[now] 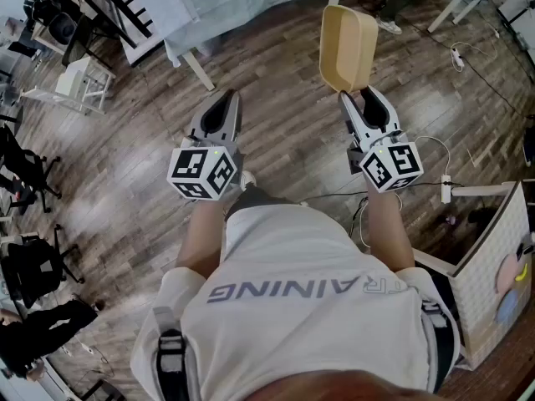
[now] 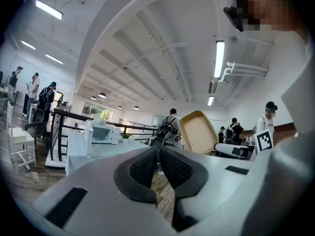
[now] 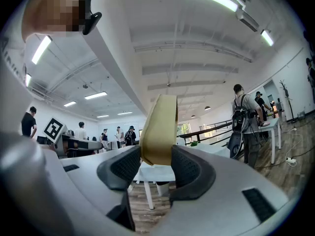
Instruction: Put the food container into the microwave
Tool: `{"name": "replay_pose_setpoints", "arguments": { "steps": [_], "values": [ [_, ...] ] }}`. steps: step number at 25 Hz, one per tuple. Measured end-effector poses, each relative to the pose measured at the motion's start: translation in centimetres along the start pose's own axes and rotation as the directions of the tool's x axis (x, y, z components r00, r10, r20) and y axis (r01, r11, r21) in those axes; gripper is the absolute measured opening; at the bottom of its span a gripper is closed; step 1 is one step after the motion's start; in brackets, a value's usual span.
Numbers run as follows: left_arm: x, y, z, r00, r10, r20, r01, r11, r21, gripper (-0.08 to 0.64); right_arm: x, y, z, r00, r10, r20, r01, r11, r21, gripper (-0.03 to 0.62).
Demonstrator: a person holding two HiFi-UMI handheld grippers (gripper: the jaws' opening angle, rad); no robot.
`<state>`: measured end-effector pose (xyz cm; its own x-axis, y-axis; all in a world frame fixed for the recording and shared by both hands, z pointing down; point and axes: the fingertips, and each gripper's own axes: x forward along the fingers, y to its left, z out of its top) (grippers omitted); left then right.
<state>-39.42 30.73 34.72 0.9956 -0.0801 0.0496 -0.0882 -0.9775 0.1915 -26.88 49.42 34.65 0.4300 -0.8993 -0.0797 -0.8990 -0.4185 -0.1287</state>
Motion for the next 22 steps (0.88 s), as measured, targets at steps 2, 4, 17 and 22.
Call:
{"name": "replay_pose_setpoints", "arguments": {
  "steps": [2,4,17,22],
  "values": [
    [0.2,0.0,-0.2,1.0,-0.003,-0.003,0.003,1.0,0.001,0.049,0.1,-0.2,-0.2,1.0,-0.002,-0.001,0.002,1.0,0.001,0.215],
    [0.2,0.1,-0.4,1.0,-0.005,-0.007,0.005,1.0,-0.001,0.049,0.2,-0.2,-0.4,1.0,-0.003,-0.001,0.003,1.0,0.002,0.215],
    [1.0,1.8,-0.4,0.999,-0.029,-0.013,0.029,0.999,-0.021,0.049,1.9,0.1,-0.6,1.0,-0.014,0.0,0.014,1.0,0.022,0.215],
    [2.1,4.9,-0.4,0.999,-0.039,-0.019,0.038,0.998,-0.042,0.049,4.8,0.6,-1.1,1.0,-0.023,-0.013,0.023,1.0,0.015,0.215]
  ]
}}
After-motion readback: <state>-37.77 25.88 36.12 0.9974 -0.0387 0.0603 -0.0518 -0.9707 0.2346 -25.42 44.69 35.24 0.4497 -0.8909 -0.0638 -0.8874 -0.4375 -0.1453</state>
